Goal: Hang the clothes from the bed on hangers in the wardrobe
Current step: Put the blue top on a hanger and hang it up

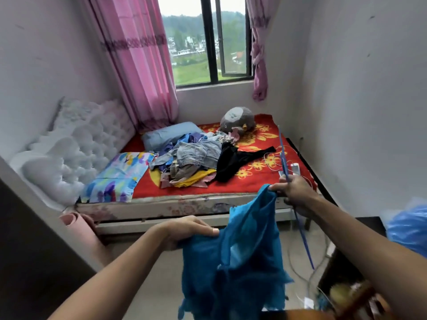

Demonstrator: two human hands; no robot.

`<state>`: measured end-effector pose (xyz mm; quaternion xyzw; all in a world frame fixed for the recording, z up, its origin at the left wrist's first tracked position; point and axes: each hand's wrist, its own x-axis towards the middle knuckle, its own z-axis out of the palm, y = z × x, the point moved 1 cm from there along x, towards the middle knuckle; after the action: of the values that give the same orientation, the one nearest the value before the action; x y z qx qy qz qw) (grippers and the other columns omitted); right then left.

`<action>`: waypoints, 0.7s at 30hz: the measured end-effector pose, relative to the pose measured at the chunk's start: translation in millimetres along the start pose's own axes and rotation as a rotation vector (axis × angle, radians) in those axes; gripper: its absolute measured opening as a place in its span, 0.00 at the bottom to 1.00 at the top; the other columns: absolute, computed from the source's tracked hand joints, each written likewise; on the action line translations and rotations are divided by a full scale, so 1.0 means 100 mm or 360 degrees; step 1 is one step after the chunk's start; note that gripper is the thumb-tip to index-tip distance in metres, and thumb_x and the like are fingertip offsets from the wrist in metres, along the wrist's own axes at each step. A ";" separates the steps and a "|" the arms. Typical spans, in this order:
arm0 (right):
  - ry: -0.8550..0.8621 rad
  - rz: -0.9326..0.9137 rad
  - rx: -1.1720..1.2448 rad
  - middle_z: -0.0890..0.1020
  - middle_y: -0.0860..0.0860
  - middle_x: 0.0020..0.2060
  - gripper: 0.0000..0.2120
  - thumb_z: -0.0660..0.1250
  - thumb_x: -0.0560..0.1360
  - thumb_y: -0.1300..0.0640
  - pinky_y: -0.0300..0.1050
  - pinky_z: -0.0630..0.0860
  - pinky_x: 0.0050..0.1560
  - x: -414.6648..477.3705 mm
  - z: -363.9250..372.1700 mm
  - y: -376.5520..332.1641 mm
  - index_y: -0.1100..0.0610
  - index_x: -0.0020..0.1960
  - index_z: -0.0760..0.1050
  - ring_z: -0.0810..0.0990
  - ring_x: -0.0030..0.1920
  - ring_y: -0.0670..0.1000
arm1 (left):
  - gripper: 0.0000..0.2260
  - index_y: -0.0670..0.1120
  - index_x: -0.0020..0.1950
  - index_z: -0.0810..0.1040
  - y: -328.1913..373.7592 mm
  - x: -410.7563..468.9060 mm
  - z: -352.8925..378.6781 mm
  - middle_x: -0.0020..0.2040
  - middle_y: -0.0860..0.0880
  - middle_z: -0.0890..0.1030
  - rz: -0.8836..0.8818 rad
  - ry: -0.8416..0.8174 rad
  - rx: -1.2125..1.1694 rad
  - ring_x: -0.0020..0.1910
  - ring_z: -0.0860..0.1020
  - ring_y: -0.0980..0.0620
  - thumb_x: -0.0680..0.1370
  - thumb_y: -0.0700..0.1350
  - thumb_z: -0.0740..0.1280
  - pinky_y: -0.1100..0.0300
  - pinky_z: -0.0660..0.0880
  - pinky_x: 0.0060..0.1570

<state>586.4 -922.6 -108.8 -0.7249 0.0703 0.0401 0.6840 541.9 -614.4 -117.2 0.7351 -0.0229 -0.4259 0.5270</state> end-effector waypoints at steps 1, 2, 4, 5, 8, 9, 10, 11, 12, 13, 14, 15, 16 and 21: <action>-0.0009 -0.0005 0.0001 0.71 0.50 0.29 0.20 0.70 0.72 0.67 0.34 0.60 0.19 -0.02 0.00 -0.01 0.51 0.34 0.62 0.72 0.29 0.46 | 0.16 0.41 0.48 0.84 0.05 0.02 0.06 0.44 0.45 0.82 0.0077 -0.0028 -0.0038 0.40 0.79 0.52 0.65 0.49 0.78 0.60 0.73 0.45; -0.0019 -0.0014 0.0011 0.71 0.50 0.29 0.21 0.70 0.72 0.67 0.34 0.59 0.19 -0.03 0.00 -0.01 0.51 0.34 0.61 0.71 0.29 0.46 | 0.12 0.41 0.44 0.83 0.10 0.04 0.12 0.38 0.47 0.81 0.0154 -0.0042 -0.0115 0.35 0.76 0.55 0.65 0.45 0.77 0.63 0.72 0.41; -0.0015 -0.0049 0.0015 0.69 0.50 0.28 0.22 0.69 0.72 0.68 0.35 0.59 0.20 -0.08 -0.02 -0.01 0.51 0.33 0.60 0.69 0.30 0.48 | 0.04 0.41 0.39 0.79 0.23 0.09 0.25 0.32 0.49 0.76 0.0252 -0.0069 -0.0312 0.30 0.73 0.56 0.67 0.40 0.71 0.63 0.69 0.36; 0.0014 -0.0069 0.0019 0.67 0.50 0.28 0.22 0.69 0.72 0.68 0.35 0.58 0.20 -0.10 -0.04 -0.01 0.51 0.33 0.59 0.67 0.30 0.48 | 0.02 0.43 0.38 0.77 0.29 0.10 0.32 0.31 0.49 0.74 0.0269 -0.0097 -0.0370 0.30 0.71 0.56 0.67 0.39 0.69 0.62 0.67 0.36; 0.0049 -0.0092 0.0047 0.66 0.49 0.26 0.23 0.70 0.72 0.68 0.35 0.57 0.20 -0.18 -0.15 -0.03 0.51 0.31 0.59 0.64 0.28 0.47 | 0.02 0.47 0.38 0.78 0.32 0.24 0.55 0.38 0.48 0.76 0.0208 -0.0206 -0.0340 0.36 0.72 0.54 0.67 0.44 0.68 0.60 0.67 0.38; 0.0035 -0.0103 0.0038 0.66 0.49 0.26 0.23 0.70 0.72 0.67 0.36 0.57 0.21 -0.21 -0.19 -0.05 0.51 0.31 0.59 0.65 0.27 0.46 | 0.05 0.47 0.42 0.79 0.28 0.31 0.62 0.42 0.48 0.77 0.0168 -0.0266 -0.0318 0.39 0.74 0.53 0.69 0.46 0.68 0.59 0.69 0.41; 0.0022 -0.0112 0.0035 0.67 0.49 0.26 0.23 0.70 0.72 0.67 0.36 0.57 0.21 -0.24 -0.22 -0.08 0.50 0.31 0.59 0.66 0.27 0.45 | 0.07 0.47 0.46 0.79 0.26 0.37 0.71 0.46 0.46 0.78 0.0136 -0.0320 -0.0315 0.43 0.76 0.51 0.71 0.48 0.68 0.57 0.72 0.44; 0.0016 -0.0128 0.0024 0.68 0.48 0.26 0.23 0.70 0.72 0.67 0.36 0.58 0.21 -0.26 -0.26 -0.12 0.50 0.32 0.59 0.68 0.27 0.45 | 0.08 0.45 0.49 0.79 0.24 0.42 0.78 0.47 0.45 0.80 0.0147 -0.0365 -0.0314 0.45 0.78 0.49 0.74 0.48 0.67 0.55 0.73 0.48; 0.0019 -0.0149 0.0018 0.68 0.48 0.27 0.23 0.70 0.72 0.67 0.36 0.58 0.21 -0.29 -0.30 -0.15 0.50 0.32 0.59 0.68 0.27 0.44 | 0.09 0.44 0.49 0.78 0.25 0.47 0.85 0.46 0.43 0.81 0.0195 -0.0379 -0.0301 0.45 0.79 0.48 0.75 0.49 0.68 0.54 0.73 0.50; 0.0046 -0.0177 0.0000 0.68 0.48 0.27 0.22 0.70 0.72 0.67 0.35 0.58 0.21 -0.30 -0.35 -0.17 0.50 0.33 0.60 0.68 0.28 0.45 | 0.10 0.43 0.48 0.78 0.28 0.49 0.90 0.43 0.43 0.81 0.0258 -0.0333 -0.0258 0.43 0.79 0.48 0.74 0.49 0.69 0.54 0.73 0.49; 0.0101 -0.0211 -0.0023 0.68 0.49 0.28 0.22 0.70 0.71 0.68 0.35 0.59 0.21 -0.31 -0.42 -0.18 0.51 0.33 0.60 0.68 0.28 0.45 | 0.09 0.44 0.47 0.78 0.33 0.48 0.93 0.40 0.45 0.81 0.0332 -0.0226 -0.0206 0.41 0.79 0.50 0.74 0.49 0.70 0.56 0.72 0.47; 0.0164 -0.0245 -0.0069 0.67 0.50 0.28 0.21 0.70 0.70 0.69 0.35 0.62 0.22 -0.34 -0.50 -0.18 0.52 0.33 0.61 0.67 0.27 0.45 | 0.07 0.45 0.45 0.79 0.39 0.47 0.93 0.38 0.46 0.81 0.0399 -0.0084 -0.0172 0.39 0.79 0.52 0.75 0.48 0.70 0.59 0.72 0.43; 0.0212 -0.0287 -0.0116 0.67 0.50 0.27 0.21 0.71 0.69 0.71 0.36 0.65 0.25 -0.37 -0.58 -0.17 0.54 0.32 0.62 0.67 0.27 0.46 | 0.05 0.46 0.44 0.79 0.46 0.46 0.90 0.38 0.47 0.81 0.0445 0.0067 -0.0178 0.37 0.79 0.54 0.77 0.47 0.69 0.61 0.73 0.41; 0.0189 -0.0272 -0.0382 0.80 0.52 0.26 0.11 0.71 0.74 0.55 0.39 0.71 0.31 -0.54 -0.84 0.03 0.62 0.38 0.77 0.76 0.26 0.44 | 0.08 0.44 0.42 0.80 0.84 0.48 0.67 0.37 0.48 0.82 0.0645 0.0408 -0.0296 0.34 0.77 0.53 0.79 0.44 0.65 0.58 0.71 0.40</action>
<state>529.8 -1003.9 -98.3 -0.8059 0.0434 -0.0529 0.5881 563.7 -725.1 -85.3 0.7119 -0.0636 -0.2152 0.6655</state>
